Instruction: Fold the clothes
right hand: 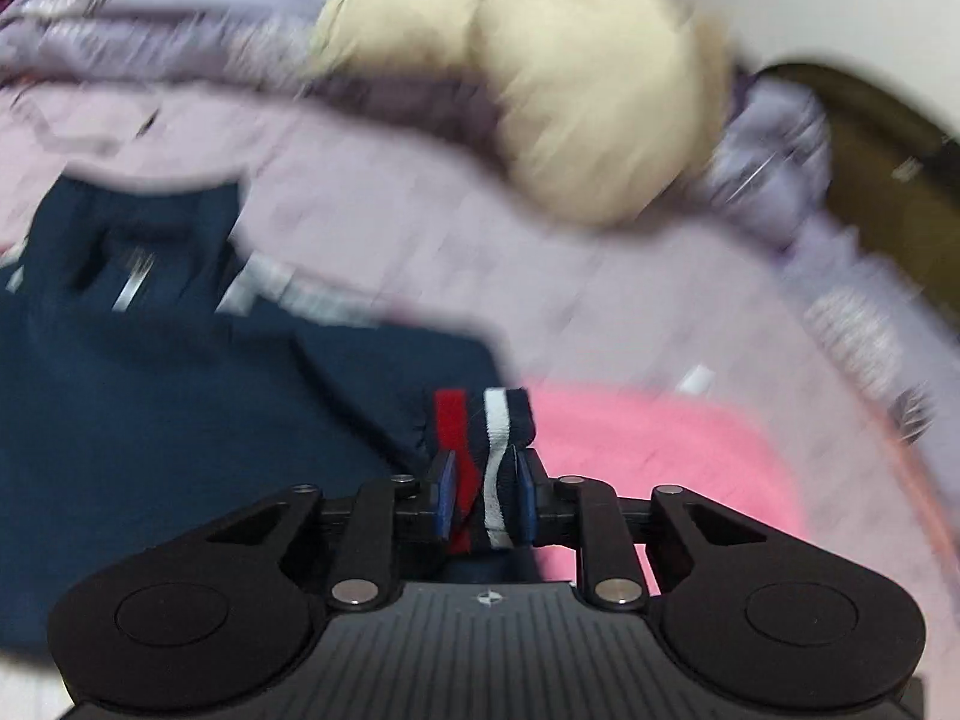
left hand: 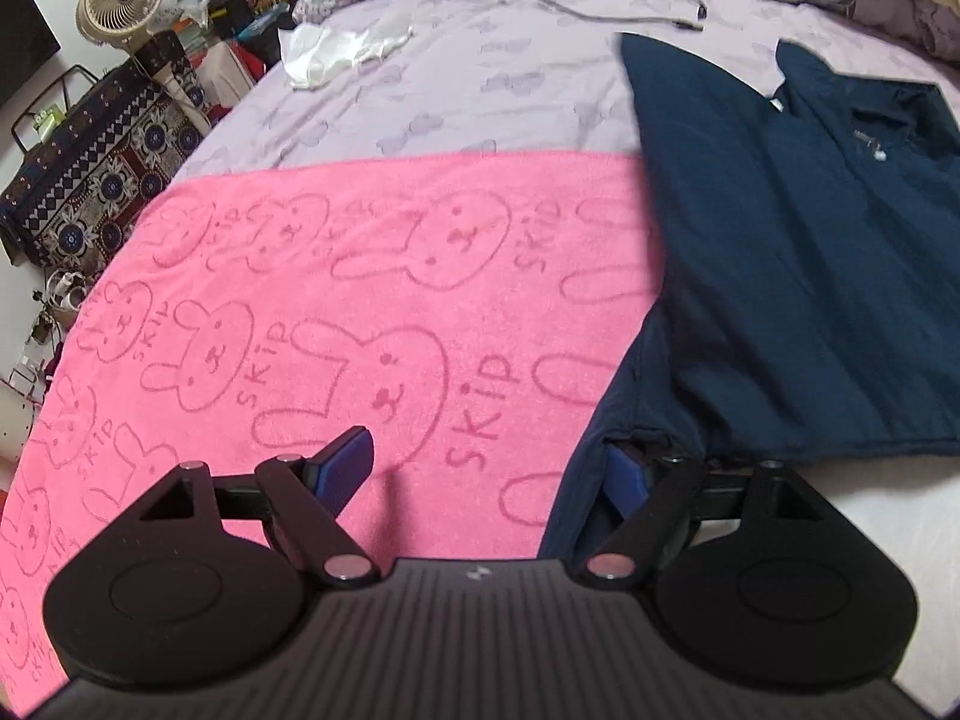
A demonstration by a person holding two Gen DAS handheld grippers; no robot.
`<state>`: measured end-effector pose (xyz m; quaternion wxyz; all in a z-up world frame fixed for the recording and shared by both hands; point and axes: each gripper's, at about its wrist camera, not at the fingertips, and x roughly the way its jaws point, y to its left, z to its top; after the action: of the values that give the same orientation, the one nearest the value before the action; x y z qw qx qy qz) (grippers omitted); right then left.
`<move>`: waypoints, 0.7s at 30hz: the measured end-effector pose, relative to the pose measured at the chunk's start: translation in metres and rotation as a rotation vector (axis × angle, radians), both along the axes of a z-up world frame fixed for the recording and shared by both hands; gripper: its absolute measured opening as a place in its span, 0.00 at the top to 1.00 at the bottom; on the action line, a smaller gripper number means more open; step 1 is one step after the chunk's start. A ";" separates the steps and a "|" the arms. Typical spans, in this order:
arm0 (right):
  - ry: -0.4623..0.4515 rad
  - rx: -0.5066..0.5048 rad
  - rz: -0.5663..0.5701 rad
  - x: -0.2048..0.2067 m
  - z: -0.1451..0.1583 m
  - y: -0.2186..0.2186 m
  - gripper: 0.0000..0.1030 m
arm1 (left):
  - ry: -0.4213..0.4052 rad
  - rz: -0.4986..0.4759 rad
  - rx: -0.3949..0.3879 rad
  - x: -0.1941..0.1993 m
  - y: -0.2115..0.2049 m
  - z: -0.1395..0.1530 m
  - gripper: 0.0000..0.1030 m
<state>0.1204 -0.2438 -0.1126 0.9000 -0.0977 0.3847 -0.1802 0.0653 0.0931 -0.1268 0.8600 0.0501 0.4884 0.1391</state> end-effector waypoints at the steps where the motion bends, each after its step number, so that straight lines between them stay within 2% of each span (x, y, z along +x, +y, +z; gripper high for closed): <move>1: -0.003 0.014 -0.013 0.001 0.001 -0.005 0.78 | -0.019 -0.028 -0.021 -0.002 -0.003 0.003 0.21; 3: -0.009 0.043 -0.040 0.004 0.004 -0.015 0.78 | -0.054 -0.127 -0.049 -0.010 -0.013 0.009 0.21; 6: -0.022 0.075 -0.075 0.007 0.009 -0.028 0.83 | -0.075 -0.289 0.029 -0.018 -0.040 0.007 0.20; 8: -0.040 0.071 -0.083 0.007 0.015 -0.031 0.89 | -0.081 -0.354 0.062 -0.018 -0.052 0.004 0.20; 11: -0.033 0.078 -0.062 0.010 0.020 -0.031 0.89 | -0.133 -0.348 0.155 -0.009 -0.056 0.004 0.17; 13: -0.022 0.089 -0.041 0.011 0.021 -0.030 0.89 | -0.116 -0.291 0.271 0.003 -0.049 -0.006 0.13; 14: -0.013 0.102 -0.027 0.009 0.020 -0.028 0.89 | -0.092 -0.254 0.303 0.009 -0.040 -0.013 0.13; 17: 0.005 0.143 0.047 0.002 0.018 -0.014 0.88 | -0.059 -0.175 0.307 0.014 -0.011 -0.020 0.13; 19: 0.016 0.156 0.123 -0.002 0.013 0.005 0.87 | -0.065 -0.158 0.264 0.011 0.003 -0.018 0.13; 21: 0.026 0.163 0.213 -0.006 0.005 0.030 0.87 | -0.068 -0.190 0.288 0.008 0.003 -0.019 0.13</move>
<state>0.1146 -0.2142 -0.1074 0.9140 -0.0669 0.3970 -0.0505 0.0734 0.0958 -0.1463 0.8692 0.2139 0.4272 0.1274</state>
